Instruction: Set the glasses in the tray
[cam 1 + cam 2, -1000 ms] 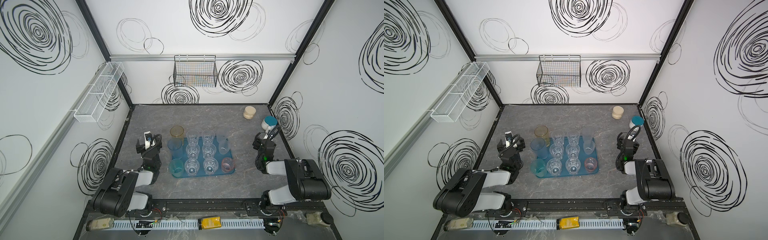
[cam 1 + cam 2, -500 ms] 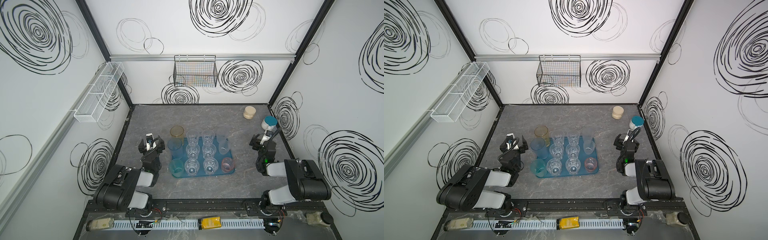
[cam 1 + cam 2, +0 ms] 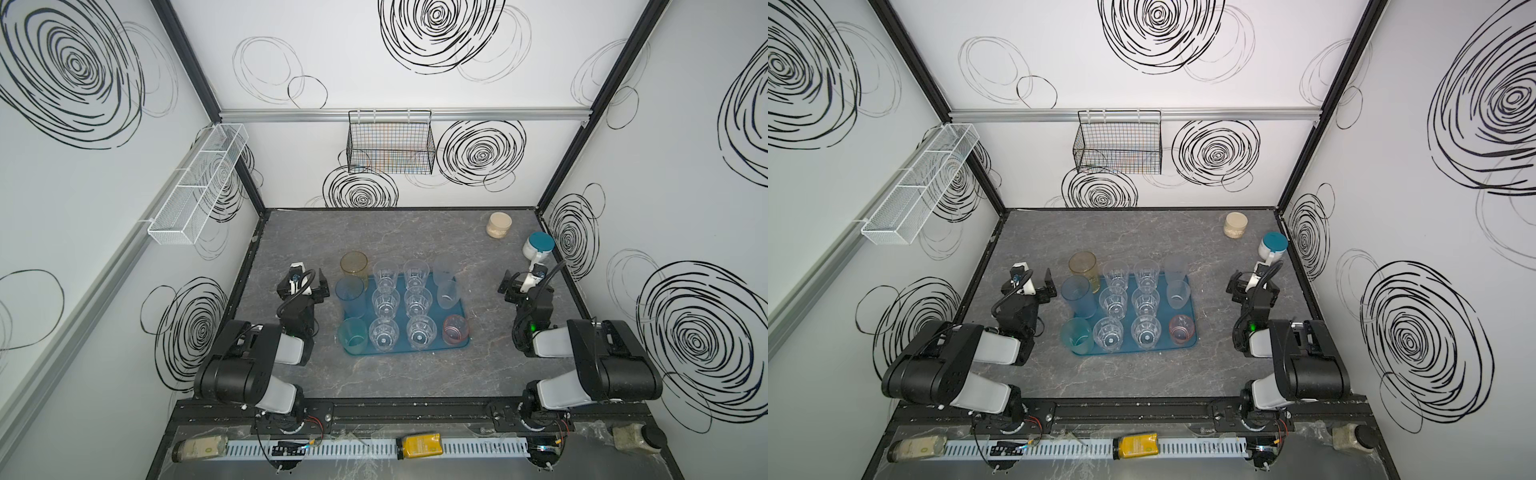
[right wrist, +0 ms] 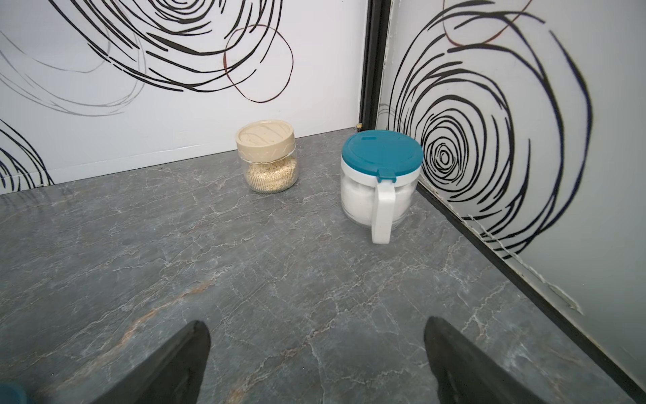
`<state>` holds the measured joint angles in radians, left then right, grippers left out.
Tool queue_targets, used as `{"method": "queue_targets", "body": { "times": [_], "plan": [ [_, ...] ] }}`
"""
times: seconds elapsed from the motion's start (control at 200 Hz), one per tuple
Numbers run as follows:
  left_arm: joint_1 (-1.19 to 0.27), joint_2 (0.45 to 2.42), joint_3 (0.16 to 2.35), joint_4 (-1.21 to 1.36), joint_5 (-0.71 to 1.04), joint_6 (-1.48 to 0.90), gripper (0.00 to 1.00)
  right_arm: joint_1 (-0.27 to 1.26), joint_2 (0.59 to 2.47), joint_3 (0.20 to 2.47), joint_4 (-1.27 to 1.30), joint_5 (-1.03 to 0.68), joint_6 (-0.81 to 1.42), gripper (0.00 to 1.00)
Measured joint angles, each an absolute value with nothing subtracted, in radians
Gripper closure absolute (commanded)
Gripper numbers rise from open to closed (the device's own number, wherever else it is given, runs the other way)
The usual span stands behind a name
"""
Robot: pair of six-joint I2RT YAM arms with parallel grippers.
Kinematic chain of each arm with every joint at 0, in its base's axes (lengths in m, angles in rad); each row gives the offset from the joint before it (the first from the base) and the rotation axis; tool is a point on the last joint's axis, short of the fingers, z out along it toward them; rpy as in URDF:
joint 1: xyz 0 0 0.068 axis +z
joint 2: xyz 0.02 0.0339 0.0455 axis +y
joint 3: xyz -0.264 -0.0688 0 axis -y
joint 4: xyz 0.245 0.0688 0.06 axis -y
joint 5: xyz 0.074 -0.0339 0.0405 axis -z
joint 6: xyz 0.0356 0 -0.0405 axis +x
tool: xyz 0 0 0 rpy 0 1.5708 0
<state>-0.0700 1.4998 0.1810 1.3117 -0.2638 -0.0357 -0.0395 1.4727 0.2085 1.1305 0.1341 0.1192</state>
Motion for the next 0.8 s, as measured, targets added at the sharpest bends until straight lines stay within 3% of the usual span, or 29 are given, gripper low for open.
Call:
{"method": "queue_targets", "body": {
  "times": [0.8],
  "plan": [
    [-0.085,1.500,0.163,1.344,-0.263,-0.037,0.04,-0.026,1.473,0.208,1.134,0.141,0.112,0.00]
  ]
}}
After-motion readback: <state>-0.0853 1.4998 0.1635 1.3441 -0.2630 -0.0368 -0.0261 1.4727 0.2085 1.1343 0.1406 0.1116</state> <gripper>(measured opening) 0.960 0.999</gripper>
